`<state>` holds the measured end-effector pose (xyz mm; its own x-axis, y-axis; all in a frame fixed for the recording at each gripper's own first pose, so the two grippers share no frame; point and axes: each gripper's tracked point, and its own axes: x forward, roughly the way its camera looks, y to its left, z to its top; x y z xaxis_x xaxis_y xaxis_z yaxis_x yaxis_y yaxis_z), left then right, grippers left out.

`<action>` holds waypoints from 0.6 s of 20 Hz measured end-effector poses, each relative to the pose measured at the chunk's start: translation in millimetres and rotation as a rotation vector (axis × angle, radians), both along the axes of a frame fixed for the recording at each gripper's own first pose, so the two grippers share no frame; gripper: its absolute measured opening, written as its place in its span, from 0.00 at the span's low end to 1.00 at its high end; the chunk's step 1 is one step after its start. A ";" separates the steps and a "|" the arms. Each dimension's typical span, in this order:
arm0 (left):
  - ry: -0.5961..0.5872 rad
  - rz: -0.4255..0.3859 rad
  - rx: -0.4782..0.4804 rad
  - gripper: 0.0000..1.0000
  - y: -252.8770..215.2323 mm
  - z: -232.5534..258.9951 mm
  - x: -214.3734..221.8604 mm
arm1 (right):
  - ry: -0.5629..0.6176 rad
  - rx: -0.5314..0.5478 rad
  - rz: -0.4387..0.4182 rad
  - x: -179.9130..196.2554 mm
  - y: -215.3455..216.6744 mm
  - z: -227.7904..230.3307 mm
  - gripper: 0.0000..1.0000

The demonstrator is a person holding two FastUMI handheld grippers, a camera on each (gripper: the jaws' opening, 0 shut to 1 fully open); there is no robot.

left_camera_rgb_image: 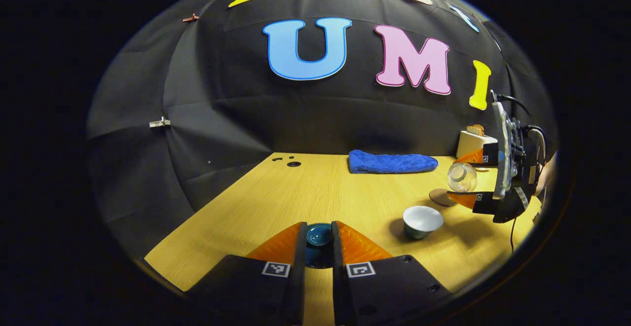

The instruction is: Open the teacup lid with one hand, grasp the water bottle and pour water into the teacup with the other hand; after pouring, place the water bottle on the coaster and then close the teacup lid.

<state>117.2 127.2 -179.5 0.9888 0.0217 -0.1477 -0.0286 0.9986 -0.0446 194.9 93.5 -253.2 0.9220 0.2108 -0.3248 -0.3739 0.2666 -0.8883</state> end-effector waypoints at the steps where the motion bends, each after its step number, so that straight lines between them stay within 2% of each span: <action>1: 0.003 0.000 -0.002 0.27 0.9 -1.6 0.2 | 0.004 -0.010 -0.002 1.1 -0.8 -3.0 0.72; 3: 0.008 -0.003 -0.002 0.27 1.9 -4.4 0.9 | -0.002 -0.043 0.009 4.5 0.7 -6.6 0.72; 4: 0.009 -0.004 0.001 0.23 2.1 -4.3 1.8 | -0.009 -0.066 0.013 7.1 0.6 -7.5 0.72; 5: 0.009 -0.007 0.003 0.27 2.8 -5.7 3.0 | -0.014 -0.084 0.021 8.8 0.4 -9.4 0.72; 7: 0.013 -0.010 0.003 0.23 4.1 -7.9 5.3 | -0.017 -0.120 0.048 9.8 1.8 -14.9 0.72; 8: 0.016 -0.010 0.001 0.27 4.4 -9.5 6.2 | -0.023 -0.143 0.061 10.7 4.4 -16.5 0.72; 10: 0.021 -0.011 -0.003 0.24 4.3 -12.0 6.4 | -0.022 -0.170 0.070 12.6 3.6 -19.9 0.72; 12: 0.030 -0.011 -0.005 0.27 5.2 -16.2 6.4 | -0.021 -0.192 0.075 15.1 5.2 -23.6 0.72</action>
<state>123.6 132.4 -195.7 0.9841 0.0097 -0.1773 -0.0186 0.9986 -0.0488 210.0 98.7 -276.8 0.9131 0.2149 -0.3466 -0.3673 0.0642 -0.9279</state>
